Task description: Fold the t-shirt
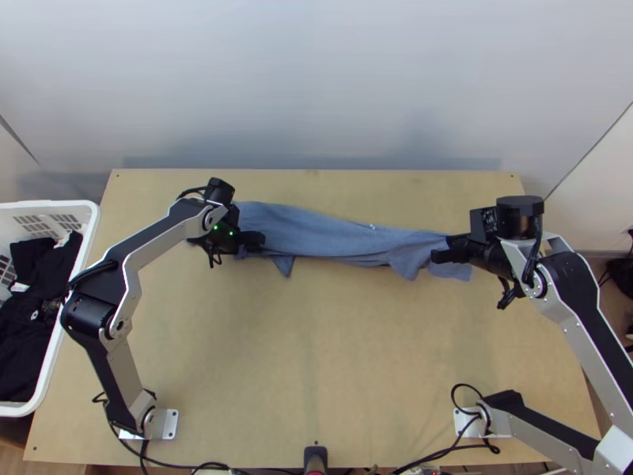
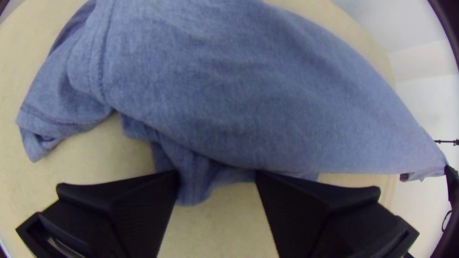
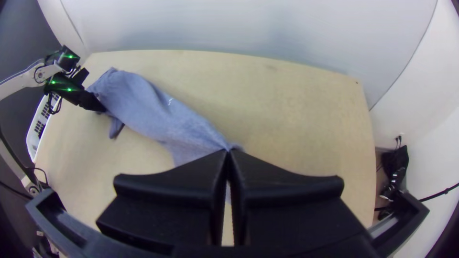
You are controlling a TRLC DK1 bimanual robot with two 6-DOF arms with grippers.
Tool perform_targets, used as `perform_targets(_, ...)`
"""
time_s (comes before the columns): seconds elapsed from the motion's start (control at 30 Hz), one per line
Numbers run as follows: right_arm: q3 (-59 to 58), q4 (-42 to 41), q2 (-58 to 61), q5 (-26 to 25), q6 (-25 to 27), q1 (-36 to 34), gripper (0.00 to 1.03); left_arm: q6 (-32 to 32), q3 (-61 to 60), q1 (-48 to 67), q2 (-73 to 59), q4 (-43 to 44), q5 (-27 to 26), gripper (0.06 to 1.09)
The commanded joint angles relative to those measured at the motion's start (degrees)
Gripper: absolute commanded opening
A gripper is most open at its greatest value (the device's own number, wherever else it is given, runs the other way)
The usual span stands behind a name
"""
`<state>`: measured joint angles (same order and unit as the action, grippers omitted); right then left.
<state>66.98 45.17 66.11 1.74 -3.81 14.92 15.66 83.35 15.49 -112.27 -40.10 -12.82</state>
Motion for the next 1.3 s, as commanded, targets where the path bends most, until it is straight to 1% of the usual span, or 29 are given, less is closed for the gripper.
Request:
perform_targets(0.0, -0.5, 0.2, -0.5, -0.1, 0.0, -0.2, 0.03, -1.9, -1.7, 1.2, 0.7, -0.3, 0.0, 0.55)
perform_targets(0.1, -0.6, 0.2, -0.5, -0.1, 0.0, -0.2, 0.03, -3.2, -3.8, 1.4, 3.3, 0.0, 0.1, 0.54)
perform_targets(0.13, -0.6, 0.2, -0.5, -0.1, 0.0, -0.2, 0.03, -3.5, -4.3, 1.2, 3.5, 0.2, 0.1, 0.46)
perform_targets(0.2, -0.6, 0.1, -0.5, -0.1, -0.1, -0.2, 0.03, -4.7, -4.4, 0.5, 2.7, 0.3, 0.1, 0.12)
perform_targets(0.23, -0.5, 0.1, -0.5, 0.0, -0.1, -0.2, 0.03, -4.8, -4.3, 0.2, 2.1, -0.1, 0.1, 0.10)
perform_targets(0.5, -0.2, 0.2, -0.8, 0.0, -0.1, -0.2, 0.03, -4.3, -5.5, -0.9, 6.3, -0.2, 0.1, 0.10)
perform_targets(0.57, 0.1, 0.2, -1.1, 0.0, -0.1, -0.2, 0.03, -3.9, -3.5, -1.1, 8.2, -2.8, 0.1, 0.10)
perform_targets(0.63, 0.8, 0.3, -1.2, 0.0, 0.0, -0.2, 0.03, -3.4, 0.5, -1.2, 10.0, -7.8, -0.9, 0.10)
perform_targets(0.8, 5.4, 0.4, -1.8, 0.1, 0.0, -2.0, 0.03, -1.4, 12.4, -3.2, 15.9, -16.7, -5.0, 0.10)
perform_targets(0.93, 11.8, 0.4, -2.6, 0.2, 1.5, -3.6, 0.03, -1.3, 28.0, -6.1, 18.0, -25.5, -8.2, 0.10)
perform_targets(1.07, 18.8, 0.7, -2.5, 0.2, 1.4, -3.8, 0.03, 0.2, 45.9, -9.4, 16.4, -33.0, -10.5, 0.10)
perform_targets(1.13, 22.5, 1.6, -1.9, 0.3, 1.2, -3.8, 0.03, 1.4, 49.1, -10.8, 17.0, -33.1, -10.5, 0.10)
perform_targets(1.27, 31.0, 3.2, -0.3, 0.3, -1.5, -3.6, 0.03, 5.3, 48.0, -13.6, 21.7, -30.3, -10.6, 0.10)
